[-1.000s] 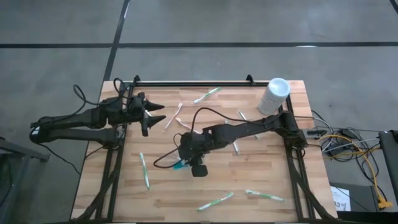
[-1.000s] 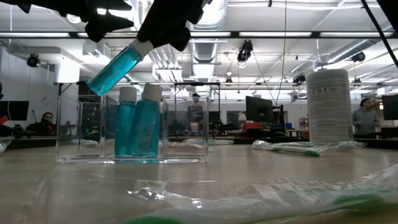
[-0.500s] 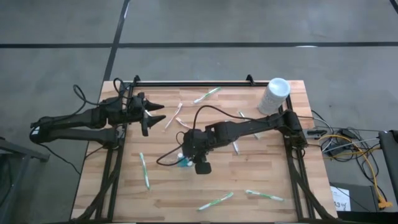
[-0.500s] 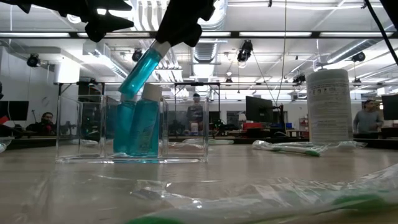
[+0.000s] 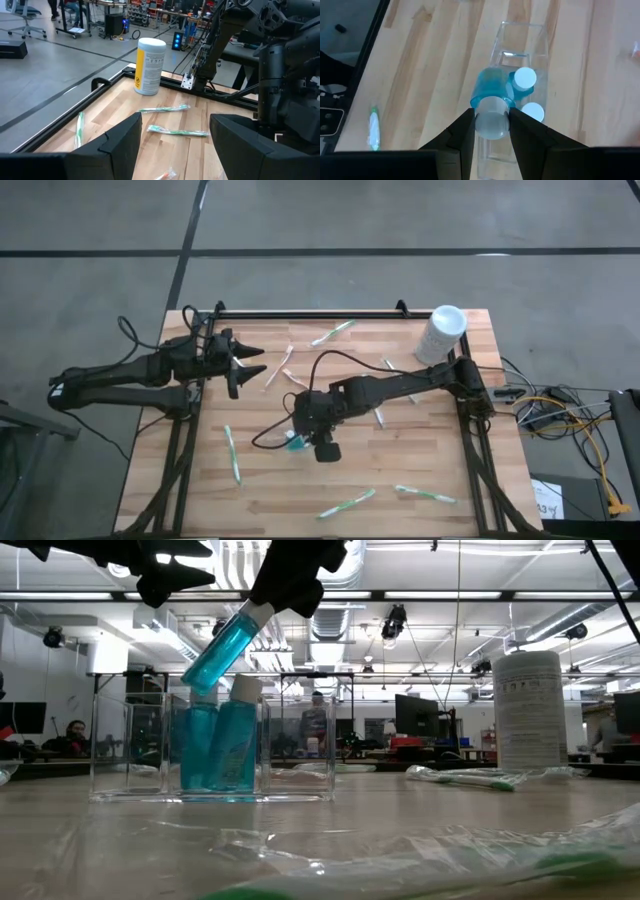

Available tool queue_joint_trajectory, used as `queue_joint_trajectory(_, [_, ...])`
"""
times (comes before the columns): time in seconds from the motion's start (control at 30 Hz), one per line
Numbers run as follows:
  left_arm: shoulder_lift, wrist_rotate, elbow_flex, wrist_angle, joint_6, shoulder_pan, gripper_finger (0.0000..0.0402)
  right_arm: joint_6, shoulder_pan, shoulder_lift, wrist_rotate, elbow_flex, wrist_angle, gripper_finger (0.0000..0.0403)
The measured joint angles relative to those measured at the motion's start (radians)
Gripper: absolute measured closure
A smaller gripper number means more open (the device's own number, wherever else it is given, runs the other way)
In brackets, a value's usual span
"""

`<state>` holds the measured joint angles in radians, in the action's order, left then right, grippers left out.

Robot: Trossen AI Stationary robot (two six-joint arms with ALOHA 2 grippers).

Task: Pick & Place toothbrushing station
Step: Put the blue mouthwash into the transparent organizer

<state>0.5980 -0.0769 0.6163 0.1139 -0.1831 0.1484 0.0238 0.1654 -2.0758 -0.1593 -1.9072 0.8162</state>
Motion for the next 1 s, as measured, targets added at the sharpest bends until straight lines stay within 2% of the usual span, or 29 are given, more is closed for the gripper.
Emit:
queue_joint_trajectory(0.43, [0.0,0.004,0.0,0.0,0.0,0.0,0.0162,0.003,0.0,-0.021,0.0,0.001,-0.009,0.0296])
queue_joint_trajectory(0.8, [0.0,0.003,0.0,0.0,0.0,0.0,0.0162,0.071,-0.003,-0.007,0.003,-0.002,0.085,0.0296])
queue_joint_trajectory(1.0, [0.0,0.003,0.0,0.0,0.0,0.0,0.0162,0.019,-0.002,-0.007,0.076,-0.002,0.094,0.0296])
